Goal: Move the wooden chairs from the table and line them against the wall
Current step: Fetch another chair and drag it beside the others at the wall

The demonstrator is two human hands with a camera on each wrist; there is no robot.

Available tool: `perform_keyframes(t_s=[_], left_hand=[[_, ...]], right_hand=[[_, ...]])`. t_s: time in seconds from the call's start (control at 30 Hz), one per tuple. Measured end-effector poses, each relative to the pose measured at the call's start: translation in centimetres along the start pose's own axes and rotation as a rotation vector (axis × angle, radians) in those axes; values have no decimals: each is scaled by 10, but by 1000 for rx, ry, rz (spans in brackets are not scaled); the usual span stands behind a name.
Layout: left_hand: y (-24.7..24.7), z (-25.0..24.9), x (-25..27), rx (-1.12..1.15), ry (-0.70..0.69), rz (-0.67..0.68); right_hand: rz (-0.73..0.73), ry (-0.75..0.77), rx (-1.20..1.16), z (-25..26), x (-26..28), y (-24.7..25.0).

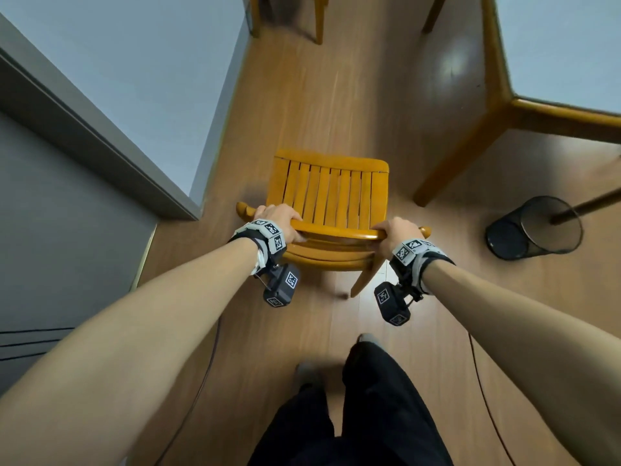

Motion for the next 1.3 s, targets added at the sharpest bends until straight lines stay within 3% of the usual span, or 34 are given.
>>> perform_keyframes(t_s=[0.13,0.33,0.83,1.3], left_hand=[[9,1,-35,-10,37,38],[26,-9,-87,-4,85,-11],[110,-68,-287,89,212,-11],[258,-86,-519,157,212,30]], right_hand=[[72,40,3,4,-33,13],[126,78,30,5,-101,22],[191,188,113,-1,-343,143],[183,287,190,64,-598,291]])
Point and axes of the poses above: each hand's wrist, its own x-axis away from the middle knuckle, its own y-axis out of the back of the hand, z = x × y, the point moved 8 cm from there along -x, towards the middle knuckle, and after that the axes turned 10 degrees about -z, right-handed, at the moved point
